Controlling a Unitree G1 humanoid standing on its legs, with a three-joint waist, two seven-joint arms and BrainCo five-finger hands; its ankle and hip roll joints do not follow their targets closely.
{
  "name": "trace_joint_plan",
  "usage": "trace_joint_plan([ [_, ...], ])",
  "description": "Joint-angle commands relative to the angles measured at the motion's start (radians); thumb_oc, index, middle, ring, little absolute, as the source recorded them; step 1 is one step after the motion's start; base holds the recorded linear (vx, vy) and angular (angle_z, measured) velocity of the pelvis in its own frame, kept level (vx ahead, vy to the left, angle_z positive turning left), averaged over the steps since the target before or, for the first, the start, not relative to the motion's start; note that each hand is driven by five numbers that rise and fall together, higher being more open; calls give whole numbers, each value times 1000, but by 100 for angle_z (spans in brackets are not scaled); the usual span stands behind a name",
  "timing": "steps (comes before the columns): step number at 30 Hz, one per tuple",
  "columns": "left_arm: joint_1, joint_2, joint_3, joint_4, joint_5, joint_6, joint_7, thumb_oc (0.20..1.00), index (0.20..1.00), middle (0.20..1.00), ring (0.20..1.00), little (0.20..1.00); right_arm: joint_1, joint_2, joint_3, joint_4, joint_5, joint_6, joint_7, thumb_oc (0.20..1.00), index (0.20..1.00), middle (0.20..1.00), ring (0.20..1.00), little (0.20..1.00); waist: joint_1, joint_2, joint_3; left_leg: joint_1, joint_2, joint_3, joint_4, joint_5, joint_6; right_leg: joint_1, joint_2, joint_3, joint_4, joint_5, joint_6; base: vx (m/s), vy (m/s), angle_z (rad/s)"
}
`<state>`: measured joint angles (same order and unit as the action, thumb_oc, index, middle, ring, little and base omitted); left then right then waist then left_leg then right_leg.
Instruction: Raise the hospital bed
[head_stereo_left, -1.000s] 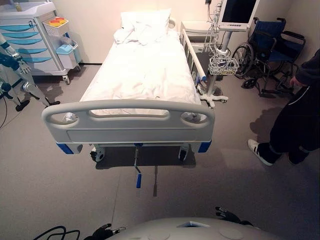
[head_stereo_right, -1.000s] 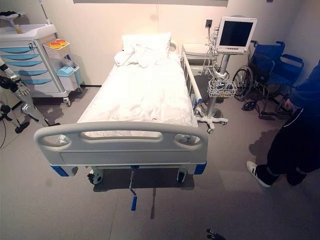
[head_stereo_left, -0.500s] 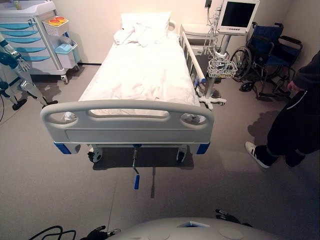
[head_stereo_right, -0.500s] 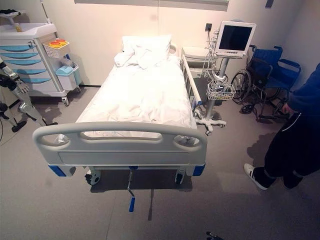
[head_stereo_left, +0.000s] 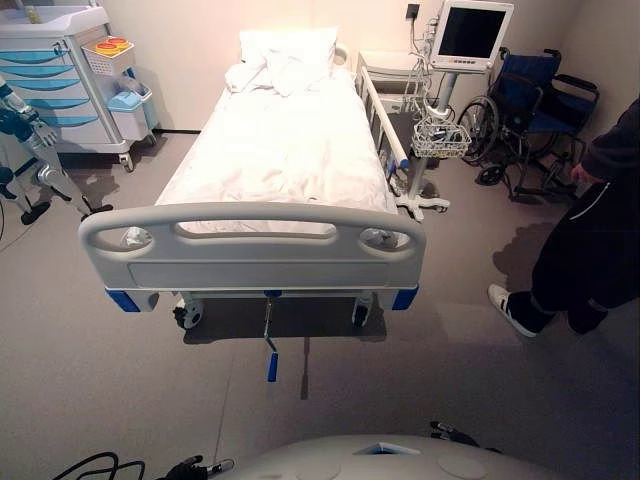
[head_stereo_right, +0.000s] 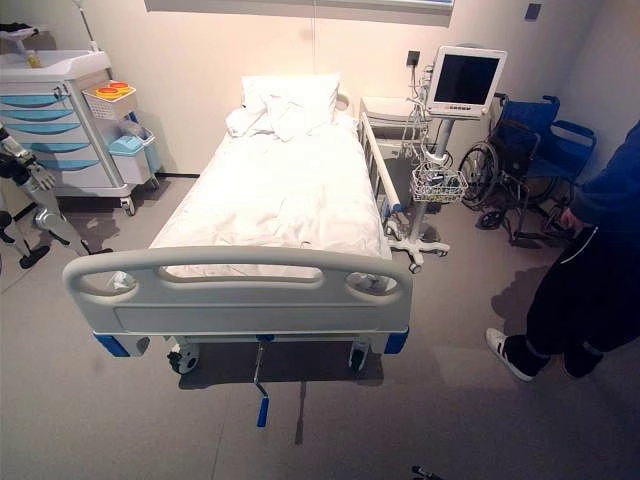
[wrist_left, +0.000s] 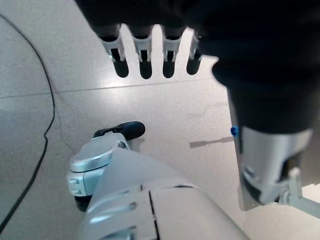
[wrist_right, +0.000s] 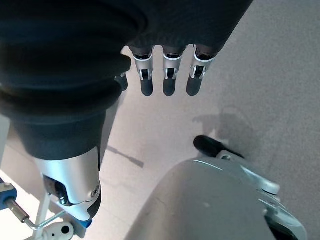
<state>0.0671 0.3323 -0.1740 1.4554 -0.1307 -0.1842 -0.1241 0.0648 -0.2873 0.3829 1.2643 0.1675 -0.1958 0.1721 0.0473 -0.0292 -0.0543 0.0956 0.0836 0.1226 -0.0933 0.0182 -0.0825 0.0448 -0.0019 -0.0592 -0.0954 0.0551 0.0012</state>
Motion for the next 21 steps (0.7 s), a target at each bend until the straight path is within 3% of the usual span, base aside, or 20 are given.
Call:
trace_joint_plan([
  [1,-66,7,27,52,23,-13,1,1000,1000,1000,1000,1000,-48,4,-5,5,-16,-10,-2,1000,1000,1000,1000,1000,17,-12,24,64,-78,9,6,-72,33,57,-18,-31,66,-86,75,0,0,0],
  [12,-78,17,28,48,18,-13,8,1000,1000,1000,1000,1000,-60,-10,-2,-34,-6,-6,-1,1000,1000,1000,1000,1000,12,-16,48,40,-76,15,6,-65,35,24,-18,-27,79,-83,75,-15,-2,-1],
  [21,-173,32,-4,24,-41,-30,74,1000,1000,1000,1000,1000,-139,-29,28,-99,22,-26,-37,1000,1000,1000,1000,1000,4,-38,132,-118,-58,22,6,-16,36,-156,-6,-17,121,-58,71,-125,-26,-7],
])
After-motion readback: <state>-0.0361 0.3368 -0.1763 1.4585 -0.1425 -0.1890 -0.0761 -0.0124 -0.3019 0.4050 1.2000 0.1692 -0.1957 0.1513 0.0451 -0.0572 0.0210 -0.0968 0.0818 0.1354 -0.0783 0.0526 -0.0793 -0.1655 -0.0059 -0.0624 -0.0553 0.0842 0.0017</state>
